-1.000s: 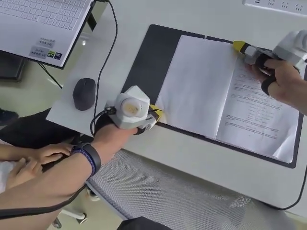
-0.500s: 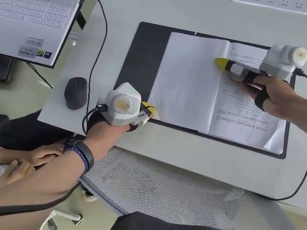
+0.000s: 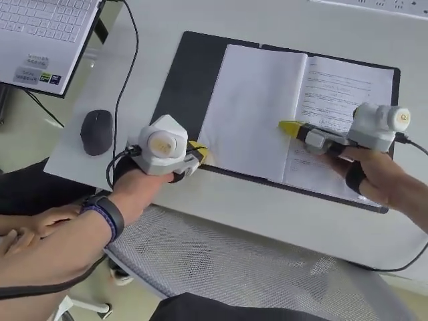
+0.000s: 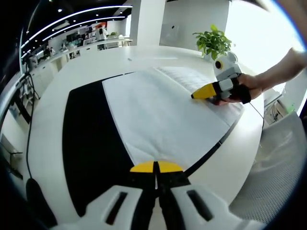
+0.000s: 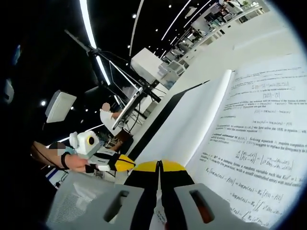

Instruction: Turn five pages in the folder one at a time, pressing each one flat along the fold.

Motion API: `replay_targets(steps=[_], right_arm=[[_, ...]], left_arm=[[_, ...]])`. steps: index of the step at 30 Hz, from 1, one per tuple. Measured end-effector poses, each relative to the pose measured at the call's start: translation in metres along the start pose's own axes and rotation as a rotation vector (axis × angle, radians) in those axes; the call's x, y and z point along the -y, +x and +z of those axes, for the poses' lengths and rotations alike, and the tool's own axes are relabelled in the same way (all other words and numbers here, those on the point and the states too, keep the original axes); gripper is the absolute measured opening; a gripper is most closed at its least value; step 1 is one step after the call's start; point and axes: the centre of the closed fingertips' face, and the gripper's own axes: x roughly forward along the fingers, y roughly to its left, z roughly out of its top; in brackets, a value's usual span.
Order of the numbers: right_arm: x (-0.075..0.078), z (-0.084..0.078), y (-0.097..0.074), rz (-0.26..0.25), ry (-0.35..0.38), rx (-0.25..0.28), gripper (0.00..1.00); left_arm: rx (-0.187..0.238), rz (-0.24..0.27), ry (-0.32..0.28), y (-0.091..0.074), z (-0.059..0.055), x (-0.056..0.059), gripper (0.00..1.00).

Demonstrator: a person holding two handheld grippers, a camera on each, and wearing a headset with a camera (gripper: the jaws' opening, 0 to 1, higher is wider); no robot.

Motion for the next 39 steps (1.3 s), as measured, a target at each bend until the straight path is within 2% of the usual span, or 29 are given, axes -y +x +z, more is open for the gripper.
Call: replay_targets(steps=[6,10,17,26,39], right_arm=[[-0.024,-0.030,-0.006,0.052,-0.018,-0.077,0.00],[-0.030,-0.038,-0.009,0.064,-0.002,-0.081,0.00],[-0.043,-0.059,-0.013,0.099,-0.013,-0.138,0.00],[-0.042,-0.057,-0.015,0.097,0.003,-0.140,0.00],[-0.043,-0.053,-0.018,0.067,0.033,-0.134,0.00]], left_arm=[[-0.002,-0.001,0.003,0.000,0.000,0.000,0.00],[0.003,0.003,-0.002,0.000,0.000,0.000,0.00],[0.004,0.006,-0.002,0.000,0.000,0.000,0.00],[0.000,0.006,0.001,-0.001,0.002,0.002,0.00],[-0.012,0.002,0.005,-0.002,0.004,0.003,0.00]])
